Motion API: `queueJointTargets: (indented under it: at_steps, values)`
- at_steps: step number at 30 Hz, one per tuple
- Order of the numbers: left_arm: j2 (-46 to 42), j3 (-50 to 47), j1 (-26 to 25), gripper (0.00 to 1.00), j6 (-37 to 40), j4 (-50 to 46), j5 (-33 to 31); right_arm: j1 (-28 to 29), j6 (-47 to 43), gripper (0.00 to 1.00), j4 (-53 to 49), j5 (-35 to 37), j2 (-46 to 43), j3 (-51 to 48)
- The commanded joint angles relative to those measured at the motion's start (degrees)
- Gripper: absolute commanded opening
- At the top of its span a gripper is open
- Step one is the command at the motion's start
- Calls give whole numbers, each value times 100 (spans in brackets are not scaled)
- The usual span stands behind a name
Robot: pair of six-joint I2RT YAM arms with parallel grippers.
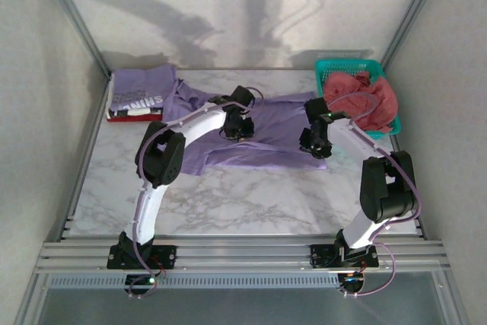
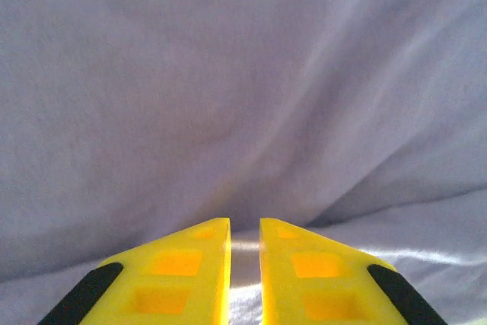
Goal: Fold and stack the t-shirts
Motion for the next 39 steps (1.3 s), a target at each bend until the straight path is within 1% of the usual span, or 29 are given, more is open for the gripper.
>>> queueJointTargets:
  at_steps: [1,4,8,11,13,17,21,26,39]
  values:
    - [339,622,213,16,190,-314,-296,74,58,28,128,-90,106,-24]
    - [530,1146,298,16,318,-596,-294,94,80,27,187,-122,238,31]
    - [285,1207,273,16,311,-644,-225,140,131,25,267,-166,428,60]
    - [-7,919,214,16,283,-650,-215,235,189,20,377,-184,518,1]
    - [-234,533,178,16,248,-531,-199,304,227,15,445,-188,595,-36]
    - [-587,-111,63,16,195,-352,-200,385,252,10,513,-180,770,-29]
    - [-909,-798,-124,17,63,-75,-376,382,270,9,605,-101,909,7]
    - [-1137,-1404,-225,17,-139,280,-338,373,165,8,656,-14,1240,263]
    - [-960,-1666,-308,16,-87,433,-472,336,-67,8,541,684,1704,1123]
